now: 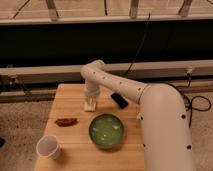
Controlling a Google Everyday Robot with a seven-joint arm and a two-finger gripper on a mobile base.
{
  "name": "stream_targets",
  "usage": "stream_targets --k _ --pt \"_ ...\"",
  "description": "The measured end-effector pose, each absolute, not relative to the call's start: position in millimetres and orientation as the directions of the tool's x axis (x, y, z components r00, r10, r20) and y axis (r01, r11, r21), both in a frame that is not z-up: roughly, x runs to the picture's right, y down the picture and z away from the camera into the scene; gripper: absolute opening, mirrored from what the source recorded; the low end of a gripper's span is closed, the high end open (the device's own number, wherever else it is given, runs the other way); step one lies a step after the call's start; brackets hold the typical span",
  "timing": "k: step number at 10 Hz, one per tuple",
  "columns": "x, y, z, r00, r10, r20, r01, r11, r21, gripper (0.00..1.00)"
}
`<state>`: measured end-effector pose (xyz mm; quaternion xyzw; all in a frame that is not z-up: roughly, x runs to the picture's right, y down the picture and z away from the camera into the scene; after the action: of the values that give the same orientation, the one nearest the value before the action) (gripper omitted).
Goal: Place the white sponge in the ceramic bowl
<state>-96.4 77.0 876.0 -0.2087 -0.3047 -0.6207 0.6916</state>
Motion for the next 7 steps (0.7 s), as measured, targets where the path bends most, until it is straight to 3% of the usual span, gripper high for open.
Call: stream_targets --k 7 --pt "-102.2 70.7 921.9 -0.015 -0.769 0.64 0.999 0.018 0.045 0.8"
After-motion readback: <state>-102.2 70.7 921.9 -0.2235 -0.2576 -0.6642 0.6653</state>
